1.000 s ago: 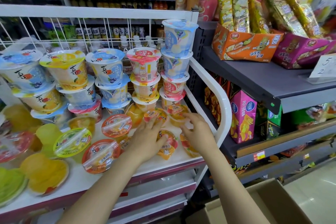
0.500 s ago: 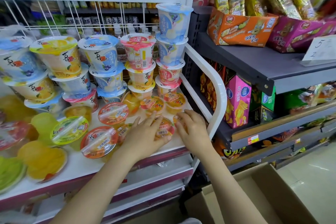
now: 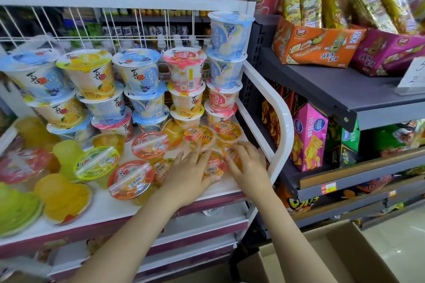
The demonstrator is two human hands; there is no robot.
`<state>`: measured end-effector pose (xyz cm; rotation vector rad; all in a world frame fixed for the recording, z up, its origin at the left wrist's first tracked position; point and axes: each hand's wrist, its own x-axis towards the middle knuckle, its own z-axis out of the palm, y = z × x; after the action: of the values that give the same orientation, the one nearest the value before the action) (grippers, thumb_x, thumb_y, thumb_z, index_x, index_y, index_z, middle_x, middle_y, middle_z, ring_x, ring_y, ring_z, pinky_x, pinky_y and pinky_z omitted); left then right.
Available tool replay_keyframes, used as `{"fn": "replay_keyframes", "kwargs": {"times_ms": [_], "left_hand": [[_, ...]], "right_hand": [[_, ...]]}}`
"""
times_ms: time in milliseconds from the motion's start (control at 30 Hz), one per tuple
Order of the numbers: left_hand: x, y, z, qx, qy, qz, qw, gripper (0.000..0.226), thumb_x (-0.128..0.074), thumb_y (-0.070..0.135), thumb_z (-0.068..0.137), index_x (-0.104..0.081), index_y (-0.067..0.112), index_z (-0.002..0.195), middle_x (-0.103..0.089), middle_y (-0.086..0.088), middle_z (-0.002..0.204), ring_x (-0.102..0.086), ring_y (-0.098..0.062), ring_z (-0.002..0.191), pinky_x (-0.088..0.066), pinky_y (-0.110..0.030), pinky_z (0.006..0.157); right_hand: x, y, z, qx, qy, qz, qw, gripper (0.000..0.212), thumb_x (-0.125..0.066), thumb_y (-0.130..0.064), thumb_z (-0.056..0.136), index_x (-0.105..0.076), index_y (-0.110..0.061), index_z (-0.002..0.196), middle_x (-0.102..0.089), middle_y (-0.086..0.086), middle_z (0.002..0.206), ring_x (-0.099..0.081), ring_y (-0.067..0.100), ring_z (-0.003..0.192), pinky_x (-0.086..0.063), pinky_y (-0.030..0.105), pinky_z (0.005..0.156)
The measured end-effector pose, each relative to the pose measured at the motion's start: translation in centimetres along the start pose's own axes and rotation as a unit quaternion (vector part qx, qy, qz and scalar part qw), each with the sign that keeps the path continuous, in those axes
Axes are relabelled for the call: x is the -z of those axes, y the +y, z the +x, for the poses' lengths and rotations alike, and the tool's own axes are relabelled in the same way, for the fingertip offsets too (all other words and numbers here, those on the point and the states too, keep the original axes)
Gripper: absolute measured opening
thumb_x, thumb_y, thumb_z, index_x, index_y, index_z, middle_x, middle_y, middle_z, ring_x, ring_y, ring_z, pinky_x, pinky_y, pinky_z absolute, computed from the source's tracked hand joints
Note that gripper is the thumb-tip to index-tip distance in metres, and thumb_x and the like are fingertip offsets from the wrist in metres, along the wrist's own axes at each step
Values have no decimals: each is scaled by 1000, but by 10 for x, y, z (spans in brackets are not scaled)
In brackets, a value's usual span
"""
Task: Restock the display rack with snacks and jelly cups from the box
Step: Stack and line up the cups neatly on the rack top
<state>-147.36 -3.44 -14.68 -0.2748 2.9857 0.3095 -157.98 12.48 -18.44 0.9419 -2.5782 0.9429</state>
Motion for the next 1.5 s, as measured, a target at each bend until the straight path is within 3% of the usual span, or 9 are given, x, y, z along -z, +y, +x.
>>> {"fn": "replay_keyframes", "kwargs": {"times_ms": [133, 333, 467, 600, 833, 967, 1067, 1200, 1500], "left_hand": [[-3, 0, 1, -3, 10, 6, 1000, 80, -21, 72, 94, 2, 31, 158, 23, 0, 163, 4, -18, 153, 3, -41, 124], [5, 5, -8, -1, 17, 25, 1000, 74, -19, 68, 97, 2, 32, 158, 18, -1, 164, 6, -26, 153, 8, -42, 121], [36, -7, -34, -23, 137, 15, 990, 70, -9, 63, 95, -24, 32, 155, -14, -2, 165, -15, -26, 150, -4, -39, 121], [49, -53, -59, 58, 219, 11, 974, 69, -22, 57, 89, -54, 24, 140, -46, -6, 150, -42, -31, 136, -27, -46, 114], [35, -94, -82, 122, 111, -32, 986, 87, -4, 75, 75, -20, 43, 154, -4, 14, 165, -7, -9, 151, 4, -34, 122], [28, -98, -81, 115, 128, -45, 984, 83, -3, 75, 78, -20, 45, 154, -3, 16, 165, -7, -5, 151, 12, -32, 120], [27, -100, -80, 108, 137, -55, 983, 80, -4, 74, 81, -22, 45, 153, -5, 16, 164, -8, -5, 151, 13, -33, 121], [23, -101, -81, 105, 145, -59, 982, 78, -5, 73, 83, -22, 45, 154, -4, 16, 164, -8, -5, 151, 12, -35, 121], [21, -104, -81, 99, 162, -56, 980, 78, -4, 74, 84, -24, 45, 153, -8, 17, 164, -9, -6, 150, 11, -36, 121]], "right_hand": [[3, 7, 2, 9, -17, 35, 999, 48, -46, -49, 94, -66, -13, 118, -59, 5, 129, -52, 25, 121, -42, 49, 104], [10, -2, 4, 30, -43, 1, 999, 57, -40, -55, 92, -62, -12, 123, -57, 8, 133, -50, 29, 127, -31, 47, 113], [8, -27, 7, 83, -26, 42, 995, 50, -45, -50, 94, -61, -15, 127, -56, 6, 135, -48, 24, 128, -38, 43, 108], [-21, -52, 14, 131, -85, 65, 986, 43, -49, -49, 90, -69, -17, 111, -62, 5, 125, -56, 28, 118, -46, 46, 99], [-46, -59, 11, 169, -57, -35, 983, 32, -44, -36, 91, -73, -23, 92, -69, -1, 113, -60, 24, 116, -42, 49, 103], [-35, -65, 13, 143, -75, 1, 987, 28, -57, -37, 96, -68, -21, 117, -64, -2, 126, -53, 21, 127, -30, 45, 112], [-26, -87, 13, 129, -148, 79, 977, 62, -66, -57, 85, -55, -22, 135, -55, -2, 139, -40, 17, 135, -20, 41, 118], [-37, -104, 13, 157, -212, 49, 963, 100, -69, -78, 63, -40, -26, 144, -53, -5, 141, -39, 14, 138, -11, 41, 122], [-27, -109, 18, 152, -222, 39, 962, 94, -76, -69, 64, -43, -23, 138, -57, -8, 133, -42, 12, 134, -6, 40, 123]]}}
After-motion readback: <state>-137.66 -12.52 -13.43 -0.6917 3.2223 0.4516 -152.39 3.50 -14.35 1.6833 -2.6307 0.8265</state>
